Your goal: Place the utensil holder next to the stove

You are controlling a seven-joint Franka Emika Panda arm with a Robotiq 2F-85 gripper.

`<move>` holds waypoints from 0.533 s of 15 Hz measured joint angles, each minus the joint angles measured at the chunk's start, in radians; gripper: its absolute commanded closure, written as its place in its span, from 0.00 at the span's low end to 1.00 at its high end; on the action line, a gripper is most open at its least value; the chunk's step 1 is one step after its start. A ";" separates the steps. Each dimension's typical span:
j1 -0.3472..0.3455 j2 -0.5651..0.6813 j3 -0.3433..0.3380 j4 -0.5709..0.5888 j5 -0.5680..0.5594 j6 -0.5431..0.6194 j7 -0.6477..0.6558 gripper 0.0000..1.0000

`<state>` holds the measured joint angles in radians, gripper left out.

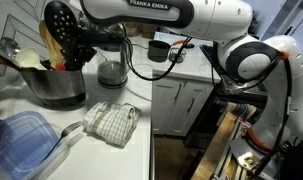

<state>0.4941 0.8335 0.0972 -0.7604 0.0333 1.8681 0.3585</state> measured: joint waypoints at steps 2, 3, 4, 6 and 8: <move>0.000 -0.009 -0.012 -0.001 -0.006 0.000 0.018 0.98; 0.000 -0.012 -0.017 -0.001 -0.006 0.000 0.025 0.98; 0.000 -0.015 -0.021 -0.002 -0.006 0.000 0.029 0.98; 0.000 -0.016 -0.025 -0.003 -0.006 -0.002 0.031 0.98; 0.000 -0.018 -0.025 -0.003 -0.006 -0.024 0.031 0.98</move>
<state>0.4945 0.8154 0.0720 -0.7633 0.0270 1.8443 0.3895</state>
